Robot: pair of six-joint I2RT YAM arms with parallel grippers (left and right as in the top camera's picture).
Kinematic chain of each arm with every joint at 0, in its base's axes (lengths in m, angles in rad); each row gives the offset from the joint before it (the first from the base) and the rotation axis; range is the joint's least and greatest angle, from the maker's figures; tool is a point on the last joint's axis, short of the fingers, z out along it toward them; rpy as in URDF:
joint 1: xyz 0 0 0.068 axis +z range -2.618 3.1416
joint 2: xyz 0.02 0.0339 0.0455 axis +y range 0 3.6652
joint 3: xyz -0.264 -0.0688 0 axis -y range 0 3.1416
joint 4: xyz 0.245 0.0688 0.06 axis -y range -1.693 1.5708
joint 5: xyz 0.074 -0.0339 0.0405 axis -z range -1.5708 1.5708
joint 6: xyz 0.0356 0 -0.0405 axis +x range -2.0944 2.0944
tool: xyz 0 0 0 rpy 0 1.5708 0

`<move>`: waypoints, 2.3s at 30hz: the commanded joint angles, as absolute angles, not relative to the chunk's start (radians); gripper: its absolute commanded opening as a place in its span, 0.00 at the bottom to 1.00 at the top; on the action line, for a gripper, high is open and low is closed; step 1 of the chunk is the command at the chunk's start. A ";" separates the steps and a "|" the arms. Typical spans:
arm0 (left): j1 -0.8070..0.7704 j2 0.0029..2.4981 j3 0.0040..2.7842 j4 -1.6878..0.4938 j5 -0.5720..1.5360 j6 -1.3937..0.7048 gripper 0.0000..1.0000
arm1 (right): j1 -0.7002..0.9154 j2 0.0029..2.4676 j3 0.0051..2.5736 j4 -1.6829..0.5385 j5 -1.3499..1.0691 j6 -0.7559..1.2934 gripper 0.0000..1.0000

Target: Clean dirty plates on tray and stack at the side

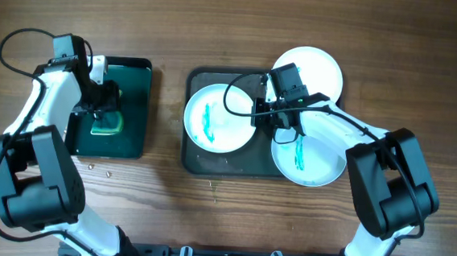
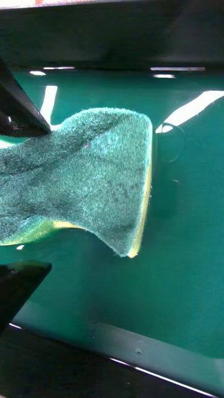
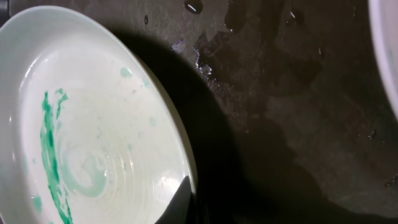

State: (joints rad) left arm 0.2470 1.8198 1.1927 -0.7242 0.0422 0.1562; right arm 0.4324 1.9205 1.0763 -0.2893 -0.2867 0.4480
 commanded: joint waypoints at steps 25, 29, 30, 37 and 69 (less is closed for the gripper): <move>0.251 1.850 1.105 -0.683 0.059 0.185 0.35 | 0.435 1.957 1.088 -0.285 -0.257 0.437 0.04; 0.251 1.850 1.103 -0.693 0.059 0.154 0.22 | 0.435 1.957 1.088 -0.284 -0.257 0.437 0.04; 0.251 1.850 1.103 -0.694 0.059 0.149 0.15 | 0.435 1.957 1.088 -0.284 -0.257 0.437 0.04; 0.251 1.850 1.103 -0.696 0.059 0.073 0.04 | 0.435 1.957 1.088 -0.281 -0.257 0.448 0.04; 0.220 1.848 1.105 -0.687 0.213 -0.068 0.04 | 0.435 1.956 1.088 -0.336 -0.262 0.449 0.04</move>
State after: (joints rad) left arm 0.2306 1.8294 1.1187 -0.6796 0.1658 -0.0517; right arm 0.4324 1.9205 1.0855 -0.3206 -0.2825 0.4488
